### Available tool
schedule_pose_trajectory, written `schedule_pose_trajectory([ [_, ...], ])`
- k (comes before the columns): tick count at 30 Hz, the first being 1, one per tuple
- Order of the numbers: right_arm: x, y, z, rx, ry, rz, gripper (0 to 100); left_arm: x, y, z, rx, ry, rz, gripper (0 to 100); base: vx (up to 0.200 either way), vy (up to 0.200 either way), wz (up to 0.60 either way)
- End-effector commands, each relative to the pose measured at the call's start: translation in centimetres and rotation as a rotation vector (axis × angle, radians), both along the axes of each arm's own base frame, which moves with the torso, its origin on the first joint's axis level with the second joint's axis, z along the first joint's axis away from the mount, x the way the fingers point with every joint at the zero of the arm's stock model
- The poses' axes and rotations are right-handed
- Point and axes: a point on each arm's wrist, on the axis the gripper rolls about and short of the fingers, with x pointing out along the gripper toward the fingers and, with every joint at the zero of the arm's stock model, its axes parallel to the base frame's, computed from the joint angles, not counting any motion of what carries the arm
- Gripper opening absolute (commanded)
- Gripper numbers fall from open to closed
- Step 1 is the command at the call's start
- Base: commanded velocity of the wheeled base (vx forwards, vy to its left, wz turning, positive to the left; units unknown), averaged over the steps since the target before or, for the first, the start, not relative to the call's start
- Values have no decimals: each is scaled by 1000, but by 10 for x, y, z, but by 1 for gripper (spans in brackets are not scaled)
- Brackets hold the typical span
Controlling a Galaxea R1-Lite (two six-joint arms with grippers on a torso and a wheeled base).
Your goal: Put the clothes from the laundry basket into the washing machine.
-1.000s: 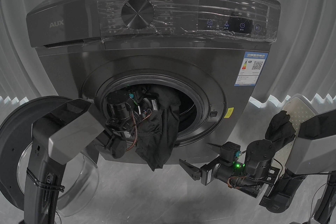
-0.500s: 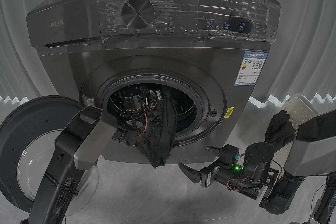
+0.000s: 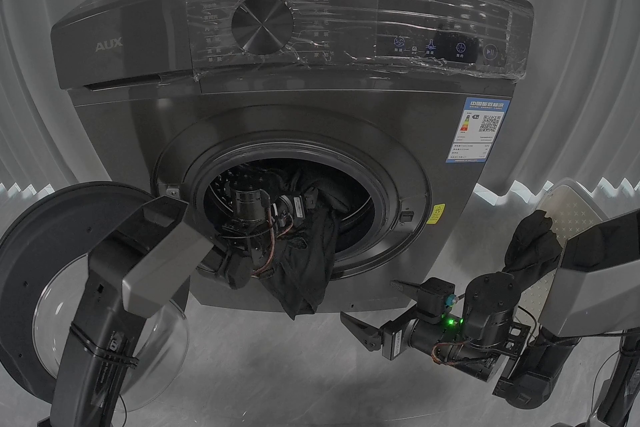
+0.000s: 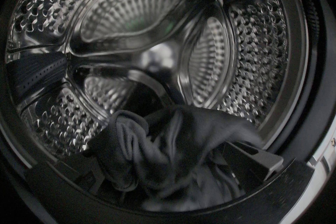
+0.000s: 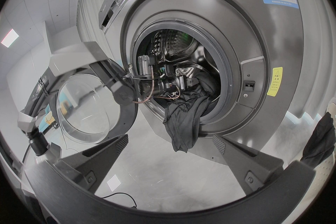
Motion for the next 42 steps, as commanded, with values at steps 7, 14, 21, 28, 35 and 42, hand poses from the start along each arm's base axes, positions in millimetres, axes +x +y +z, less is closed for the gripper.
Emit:
schedule_pose_trajectory([
  [7,-1,0,-1,-4,3,0,100,-76,13,27,123,265,-166,100,0,0,0],
  [14,-2,-1,-2,-9,9,4,100,-70,11,-17,186,335,-179,100,0,0,0],
  [21,-2,-1,-1,-8,6,5,100,-64,6,-43,204,371,-181,0,0,0,0],
  [28,-3,0,0,-4,4,7,100,-58,0,-48,200,356,-180,0,0,0,0],
  [35,-3,0,0,-2,3,7,100,-28,-7,11,103,113,-72,0,0,0,0],
  [42,-3,0,1,0,0,7,100,1,-9,21,41,-21,16,0,0,0,0],
])
